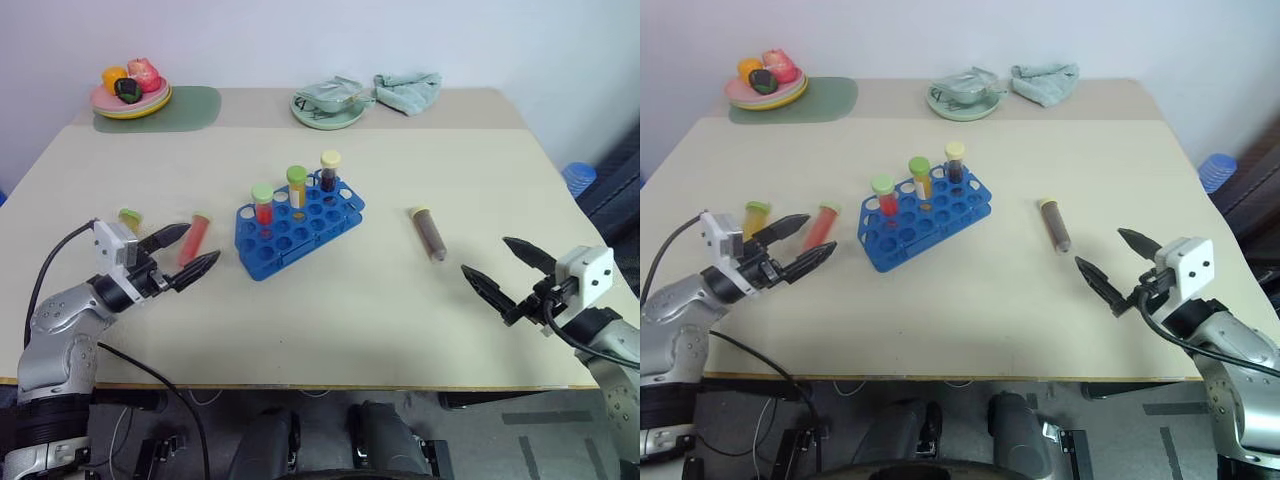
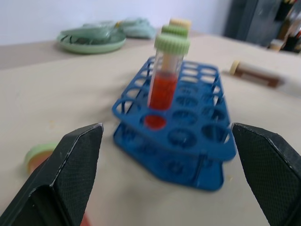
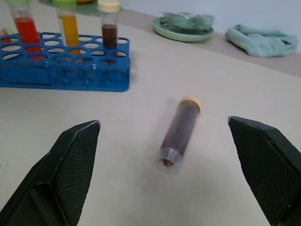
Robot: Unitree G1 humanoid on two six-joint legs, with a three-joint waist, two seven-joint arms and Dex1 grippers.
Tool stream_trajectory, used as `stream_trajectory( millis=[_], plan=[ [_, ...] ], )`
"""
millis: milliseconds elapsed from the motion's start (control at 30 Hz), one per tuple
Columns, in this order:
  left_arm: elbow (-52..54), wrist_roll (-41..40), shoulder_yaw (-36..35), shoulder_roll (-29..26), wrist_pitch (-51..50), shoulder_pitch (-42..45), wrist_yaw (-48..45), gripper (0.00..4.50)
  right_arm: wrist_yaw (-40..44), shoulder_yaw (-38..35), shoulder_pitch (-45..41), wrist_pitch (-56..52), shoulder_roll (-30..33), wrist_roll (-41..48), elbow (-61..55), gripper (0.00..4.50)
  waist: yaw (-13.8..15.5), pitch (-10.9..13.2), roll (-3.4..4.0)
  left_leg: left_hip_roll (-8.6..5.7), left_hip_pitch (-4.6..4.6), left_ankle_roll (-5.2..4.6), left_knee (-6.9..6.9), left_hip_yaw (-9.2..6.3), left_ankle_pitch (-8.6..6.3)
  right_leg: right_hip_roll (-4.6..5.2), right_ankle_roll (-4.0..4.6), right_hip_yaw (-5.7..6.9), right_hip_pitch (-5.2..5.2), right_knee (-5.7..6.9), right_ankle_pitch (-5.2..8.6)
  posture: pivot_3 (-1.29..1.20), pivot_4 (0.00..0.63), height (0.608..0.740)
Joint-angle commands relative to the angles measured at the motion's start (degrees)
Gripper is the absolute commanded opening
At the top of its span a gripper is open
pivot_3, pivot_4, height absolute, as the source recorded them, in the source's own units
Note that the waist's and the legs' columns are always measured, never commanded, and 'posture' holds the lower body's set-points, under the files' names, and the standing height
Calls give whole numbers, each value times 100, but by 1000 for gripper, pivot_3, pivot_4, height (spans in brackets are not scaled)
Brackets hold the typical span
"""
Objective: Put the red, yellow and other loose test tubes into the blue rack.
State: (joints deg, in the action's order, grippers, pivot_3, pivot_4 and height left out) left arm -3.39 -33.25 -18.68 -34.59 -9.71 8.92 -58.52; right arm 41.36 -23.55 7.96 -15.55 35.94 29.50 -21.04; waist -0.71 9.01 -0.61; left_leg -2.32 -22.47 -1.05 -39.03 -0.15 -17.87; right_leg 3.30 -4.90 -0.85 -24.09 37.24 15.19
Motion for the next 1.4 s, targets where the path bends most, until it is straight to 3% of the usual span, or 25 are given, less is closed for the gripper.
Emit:
stream_trajectory(
  millis=[33, 200, 400, 533, 800, 1033, 1400],
  plan=[
    [153, -163, -103, 7, 83, 41, -89, 4500, -17, 8, -536, -555, 519, 99, 19, 4453, -17, 0, 1, 0, 0, 0, -1, 1, 0, 0, 0, 0, -1, 0, 0, 0, 150, 740],
    [-51, 203, -80, 25, 494, 38, 48, 4500, 107, 521, -1932, -2169, 1176, 565, 719, 4453, -11, 1, 2, 1, 2, 1, 0, 1, 1, 0, 1, 0, -2, 0, 0, 0, 150, 740],
    [-51, -26, -157, -171, 277, 16, -227, 4500, 497, 1617, -3734, -3487, 1582, 290, 2148, 4453, -2, 3, 3, 1, -10, -3, 4, 1, -1, 4, 2, 3, -13, -8, 1, 0, 150, 740],
    [-80, -76, -230, -329, 249, -17, -400, 4500, 512, 2268, -4944, -3898, 1415, -166, 3294, 4453, -11, 4, 5, 0, -24, -3, 3, 3, -1, 5, 2, 3, -26, -9, 1, 0, 150, 740],
    [312, -106, -18, -489, 224, -255, -879, 4500, 1049, 3339, -6493, -4430, 1092, -913, 4919, 4453, -22, 5, 7, 0, -57, 1, 1, 3, 0, 5, 2, 5, -57, -9, 0, 0, 150, 740],
    [592, -749, 89, -741, -317, -102, -1865, 4500, 1194, 3545, -7155, -4502, 642, -1331, 5989, 4453, -14, 5, 7, 0, -85, 29, -3, 3, 17, 5, 2, 8, -83, -7, -1, 0, 150, 740],
    [691, -611, 565, -958, -257, 304, -2566, 4500, 1334, 3631, -7340, -4184, 323, -1887, 6674, 4453, -35, 7, 11, -1, -88, 32, -5, 3, 19, 5, 1, 10, -87, -3, -1, 0, 150, 740]
  ],
)
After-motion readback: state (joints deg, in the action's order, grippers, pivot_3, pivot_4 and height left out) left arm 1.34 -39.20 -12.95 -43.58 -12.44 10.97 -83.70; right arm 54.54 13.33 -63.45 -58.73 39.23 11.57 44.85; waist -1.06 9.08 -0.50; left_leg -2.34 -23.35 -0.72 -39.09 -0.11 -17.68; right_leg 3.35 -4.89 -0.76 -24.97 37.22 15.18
